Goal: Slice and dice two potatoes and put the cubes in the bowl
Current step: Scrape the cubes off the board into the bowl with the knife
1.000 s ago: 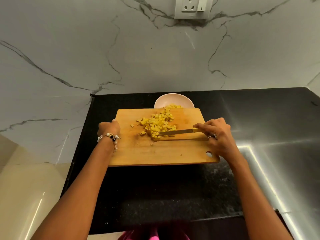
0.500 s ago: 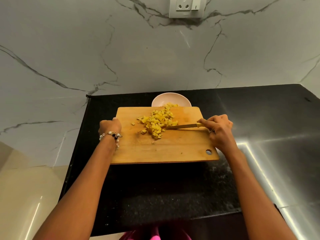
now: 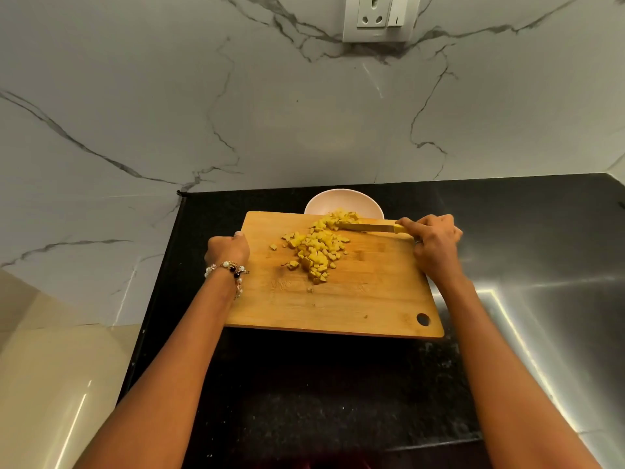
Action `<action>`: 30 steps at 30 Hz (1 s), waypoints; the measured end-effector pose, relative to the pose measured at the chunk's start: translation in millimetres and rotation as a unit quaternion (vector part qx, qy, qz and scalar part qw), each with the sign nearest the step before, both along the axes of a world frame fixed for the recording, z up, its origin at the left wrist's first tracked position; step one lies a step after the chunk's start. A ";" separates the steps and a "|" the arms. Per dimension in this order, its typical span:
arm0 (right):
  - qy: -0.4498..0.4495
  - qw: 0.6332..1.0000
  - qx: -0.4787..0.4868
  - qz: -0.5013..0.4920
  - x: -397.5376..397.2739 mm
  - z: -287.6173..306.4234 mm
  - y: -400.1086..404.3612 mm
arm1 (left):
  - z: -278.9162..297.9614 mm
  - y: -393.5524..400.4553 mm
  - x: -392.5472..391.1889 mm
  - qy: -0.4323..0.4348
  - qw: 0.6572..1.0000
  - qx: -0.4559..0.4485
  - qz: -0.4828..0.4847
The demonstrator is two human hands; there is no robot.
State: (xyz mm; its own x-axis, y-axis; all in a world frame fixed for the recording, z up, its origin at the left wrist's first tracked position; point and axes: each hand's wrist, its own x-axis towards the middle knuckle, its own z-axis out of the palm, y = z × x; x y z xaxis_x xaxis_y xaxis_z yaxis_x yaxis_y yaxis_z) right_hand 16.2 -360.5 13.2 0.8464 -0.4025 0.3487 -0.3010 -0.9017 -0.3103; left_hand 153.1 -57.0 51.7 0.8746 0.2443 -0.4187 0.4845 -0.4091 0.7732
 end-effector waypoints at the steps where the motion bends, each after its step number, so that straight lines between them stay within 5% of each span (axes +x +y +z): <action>1: 0.000 1.000 0.000 -0.004 2.8 0.0 -0.3 | -0.6 -0.9 0.1 -0.001 1.000 0.001 -0.001; 9: -0.030 0.997 0.055 -0.055 16.1 10.2 6.8 | -0.1 -3.8 -0.9 0.011 1.000 -0.007 -0.003; 16: -0.086 0.990 0.104 0.049 -28.3 22.3 31.7 | 3.8 -10.4 -2.7 0.033 0.999 -0.023 0.027; 22: -0.053 0.986 0.061 0.145 -53.2 23.6 48.5 | 4.4 -16.9 -7.4 0.031 0.999 -0.020 0.015; 30: -0.023 0.995 0.031 0.087 -60.5 8.4 53.3 | 2.0 -15.3 -14.0 0.024 0.999 -0.025 -0.001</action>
